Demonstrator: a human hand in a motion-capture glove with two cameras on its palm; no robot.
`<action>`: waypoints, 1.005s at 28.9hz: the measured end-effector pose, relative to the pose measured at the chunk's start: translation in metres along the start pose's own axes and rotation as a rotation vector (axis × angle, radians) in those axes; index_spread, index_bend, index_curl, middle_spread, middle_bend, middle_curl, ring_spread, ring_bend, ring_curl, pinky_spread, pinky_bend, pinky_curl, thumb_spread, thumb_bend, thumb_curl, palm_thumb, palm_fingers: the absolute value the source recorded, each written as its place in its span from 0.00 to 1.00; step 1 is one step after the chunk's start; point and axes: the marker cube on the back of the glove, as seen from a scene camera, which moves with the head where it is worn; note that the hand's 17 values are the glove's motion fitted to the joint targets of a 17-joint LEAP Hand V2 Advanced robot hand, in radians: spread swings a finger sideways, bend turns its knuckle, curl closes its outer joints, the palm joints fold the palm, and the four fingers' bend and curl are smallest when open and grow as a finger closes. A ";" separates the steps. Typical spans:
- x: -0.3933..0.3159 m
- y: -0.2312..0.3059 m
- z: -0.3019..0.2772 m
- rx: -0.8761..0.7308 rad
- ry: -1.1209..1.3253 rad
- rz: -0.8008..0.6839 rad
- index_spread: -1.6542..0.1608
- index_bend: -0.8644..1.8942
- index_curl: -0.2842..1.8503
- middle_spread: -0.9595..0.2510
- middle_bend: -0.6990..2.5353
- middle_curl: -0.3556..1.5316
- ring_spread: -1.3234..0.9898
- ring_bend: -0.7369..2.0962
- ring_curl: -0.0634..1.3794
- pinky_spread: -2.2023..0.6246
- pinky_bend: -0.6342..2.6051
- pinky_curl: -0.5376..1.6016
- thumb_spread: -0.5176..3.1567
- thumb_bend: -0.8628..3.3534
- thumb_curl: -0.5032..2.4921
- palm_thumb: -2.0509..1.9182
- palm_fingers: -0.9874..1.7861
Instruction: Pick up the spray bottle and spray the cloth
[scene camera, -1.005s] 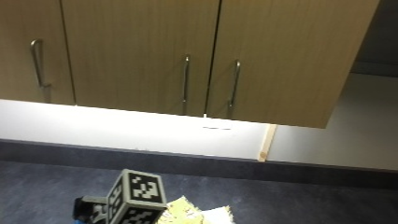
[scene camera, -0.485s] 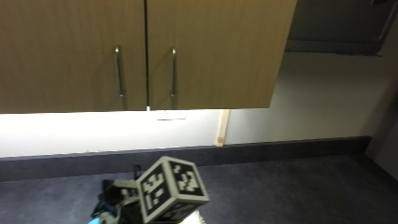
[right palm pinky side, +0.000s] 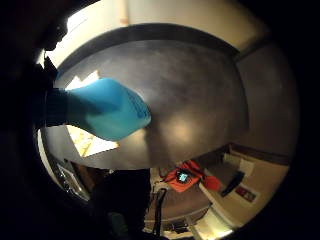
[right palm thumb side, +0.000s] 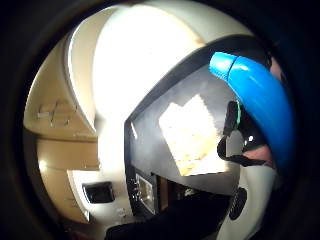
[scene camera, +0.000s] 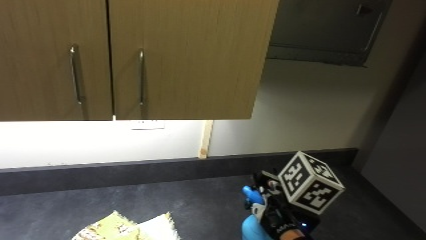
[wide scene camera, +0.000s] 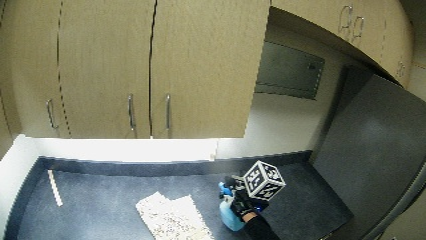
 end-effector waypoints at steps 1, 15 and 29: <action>0.016 -0.002 -0.005 -0.006 0.005 0.039 0.86 0.59 0.37 0.74 0.37 0.41 0.61 0.31 0.16 0.84 0.24 0.28 0.40 0.26 0.32 0.75 0.51; 0.083 -0.002 -0.054 -0.074 -0.034 0.211 0.84 0.60 0.38 0.72 0.34 0.42 0.62 0.30 0.13 0.84 0.26 0.30 0.45 0.25 0.32 0.74 0.47; 0.031 0.053 -0.048 -0.084 0.066 0.002 0.85 0.62 0.38 0.73 0.35 0.44 0.62 0.30 0.11 0.84 0.25 0.30 0.47 0.24 0.33 0.75 0.47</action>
